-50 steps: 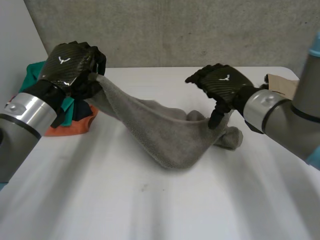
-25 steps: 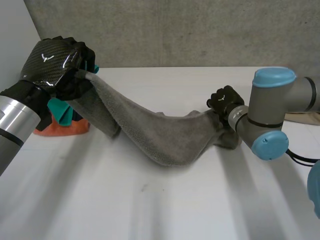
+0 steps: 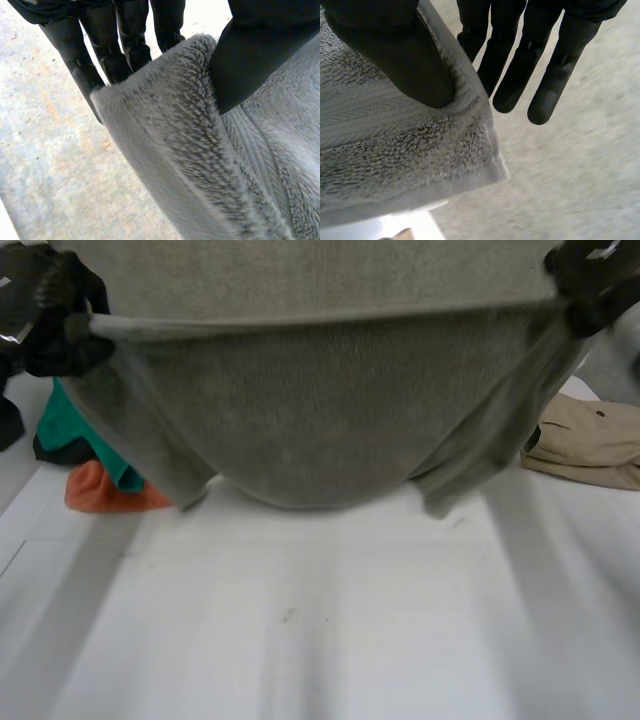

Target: Fold the laundry.

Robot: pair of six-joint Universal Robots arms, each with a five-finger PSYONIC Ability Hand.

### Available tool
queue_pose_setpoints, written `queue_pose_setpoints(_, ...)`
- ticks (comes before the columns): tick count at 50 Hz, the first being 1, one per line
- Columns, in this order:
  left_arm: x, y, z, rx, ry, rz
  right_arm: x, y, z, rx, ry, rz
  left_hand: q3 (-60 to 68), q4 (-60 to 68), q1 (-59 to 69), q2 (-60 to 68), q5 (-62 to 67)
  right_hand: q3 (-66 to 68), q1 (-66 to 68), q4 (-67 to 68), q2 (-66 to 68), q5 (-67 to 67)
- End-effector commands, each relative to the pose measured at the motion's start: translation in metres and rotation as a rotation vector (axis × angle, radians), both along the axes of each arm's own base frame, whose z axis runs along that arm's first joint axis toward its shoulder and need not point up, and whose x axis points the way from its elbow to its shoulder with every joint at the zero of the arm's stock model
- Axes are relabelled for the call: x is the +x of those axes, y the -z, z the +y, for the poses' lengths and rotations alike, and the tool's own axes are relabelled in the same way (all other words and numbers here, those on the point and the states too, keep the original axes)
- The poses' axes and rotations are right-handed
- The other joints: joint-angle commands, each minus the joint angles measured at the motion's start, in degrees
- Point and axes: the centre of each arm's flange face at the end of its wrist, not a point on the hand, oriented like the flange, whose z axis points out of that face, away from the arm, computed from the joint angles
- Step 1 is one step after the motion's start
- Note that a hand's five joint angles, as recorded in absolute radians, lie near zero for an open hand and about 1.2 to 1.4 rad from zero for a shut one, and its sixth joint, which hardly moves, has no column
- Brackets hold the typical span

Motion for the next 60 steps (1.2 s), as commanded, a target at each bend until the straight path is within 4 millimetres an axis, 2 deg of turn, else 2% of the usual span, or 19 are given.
queue_pose_setpoints(1, 0.001, -0.013, 0.014, 0.150, 0.023, -0.064, -0.032, -0.044, 0.058, 0.018, -0.020, 0.033, 11.7, 11.2, 12.4, 11.3, 14.8, 12.0, 15.0, 11.4, 12.3, 13.5)
queue_pose_setpoints(6, -0.011, 0.009, 0.025, 0.289, 0.079, -0.206, -0.028, -0.021, 0.069, 0.190, -0.100, 0.054, 11.7, 11.2, 12.4, 11.3, 14.8, 12.0, 15.0, 11.4, 12.3, 13.5)
queue_pose_setpoints(10, -0.027, 0.037, 0.026, 0.373, 0.129, -0.352, -0.019, 0.014, 0.059, 0.331, -0.149, 0.098, 11.7, 11.2, 12.4, 11.3, 14.8, 12.0, 15.0, 11.4, 12.3, 13.5)
queue_pose_setpoints(16, -0.042, 0.076, -0.011, 0.401, 0.105, -0.507, -0.012, 0.070, 0.020, 0.450, -0.117, 0.181, 11.7, 11.2, 12.4, 11.3, 14.8, 12.0, 15.0, 11.4, 12.3, 13.5)
queue_pose_setpoints(20, -0.054, 0.080, -0.049, 0.313, 0.045, -0.521, 0.000, 0.083, -0.011, 0.403, -0.064, 0.159, 11.7, 11.2, 12.4, 11.3, 14.8, 12.0, 15.0, 11.4, 12.3, 13.5)
queue_pose_setpoints(22, -0.062, 0.070, -0.077, 0.199, -0.004, -0.491, 0.005, 0.083, -0.025, 0.354, -0.033, 0.126, 11.7, 11.2, 12.4, 11.3, 14.8, 12.0, 15.0, 11.4, 12.3, 13.5)
queue_pose_setpoints(25, -0.069, 0.051, -0.105, 0.036, -0.058, -0.429, 0.013, 0.065, -0.056, 0.156, 0.025, 0.010, 11.7, 11.2, 12.4, 11.3, 14.8, 12.0, 15.0, 11.4, 12.3, 13.5)
queue_pose_setpoints(26, -0.073, 0.031, -0.121, -0.096, -0.094, -0.368, 0.015, 0.058, -0.063, 0.094, 0.033, -0.029, 11.7, 11.2, 12.4, 11.3, 14.8, 12.0, 15.0, 11.4, 12.3, 13.5)
queue_pose_setpoints(29, -0.076, -0.001, -0.136, -0.292, -0.137, -0.255, 0.019, 0.022, -0.083, -0.186, 0.039, -0.202, 11.7, 11.2, 12.4, 11.3, 14.8, 12.0, 15.0, 11.4, 12.3, 13.5)
queue_pose_setpoints(30, -0.075, -0.023, -0.142, -0.408, -0.159, -0.154, 0.019, 0.013, -0.085, -0.253, 0.035, -0.245, 11.7, 11.2, 12.4, 11.3, 14.8, 12.0, 15.0, 11.4, 12.3, 13.5)
queue_pose_setpoints(34, -0.070, -0.060, -0.139, -0.563, -0.161, 0.076, 0.017, -0.022, -0.084, -0.547, -0.017, -0.402, 11.7, 11.2, 12.4, 11.3, 14.8, 12.0, 15.0, 11.4, 12.3, 13.5)
queue_pose_setpoints(38, -0.066, -0.057, -0.137, -0.528, -0.137, 0.177, 0.019, -0.026, -0.076, -0.633, -0.049, -0.439, 11.7, 11.2, 12.4, 11.3, 14.8, 12.0, 15.0, 11.4, 12.3, 13.5)
queue_pose_setpoints(40, -0.066, -0.048, -0.139, -0.490, -0.133, 0.171, 0.023, -0.018, -0.074, -0.589, -0.071, -0.433, 11.7, 11.2, 12.4, 11.3, 14.8, 12.0, 15.0, 11.4, 12.3, 13.5)
queue_pose_setpoints(45, -0.065, 0.004, -0.141, -0.279, -0.108, 0.104, 0.025, 0.017, -0.076, -0.412, -0.087, -0.411, 11.7, 11.2, 12.4, 11.3, 14.8, 12.0, 15.0, 11.4, 12.3, 13.5)
queue_pose_setpoints(48, -0.064, 0.032, -0.139, -0.176, -0.096, 0.073, 0.025, 0.049, -0.076, -0.261, -0.082, -0.372, 11.7, 11.2, 12.4, 11.3, 14.8, 12.0, 15.0, 11.4, 12.3, 13.5)
queue_pose_setpoints(49, -0.065, 0.053, -0.136, -0.105, -0.078, 0.049, 0.026, 0.059, -0.076, -0.221, -0.080, -0.360, 11.7, 11.2, 12.4, 11.3, 14.8, 12.0, 15.0, 11.4, 12.3, 13.5)
queue_pose_setpoints(51, -0.066, 0.074, -0.133, -0.040, -0.062, 0.025, 0.026, 0.085, -0.072, -0.110, -0.076, -0.316, 11.7, 11.2, 12.4, 11.3, 14.8, 12.0, 15.0, 11.4, 12.3, 13.5)
queue_pose_setpoints(56, -0.064, 0.138, -0.110, 0.162, -0.007, -0.062, 0.026, 0.133, -0.057, 0.084, -0.085, -0.204, 11.7, 11.2, 12.4, 11.3, 14.8, 12.0, 15.0, 11.4, 12.3, 13.5)
queue_pose_setpoints(60, -0.059, 0.168, -0.088, 0.276, 0.021, -0.146, 0.022, 0.160, -0.041, 0.211, -0.079, -0.110, 11.7, 11.2, 12.4, 11.3, 14.8, 12.0, 15.0, 11.4, 12.3, 13.5)
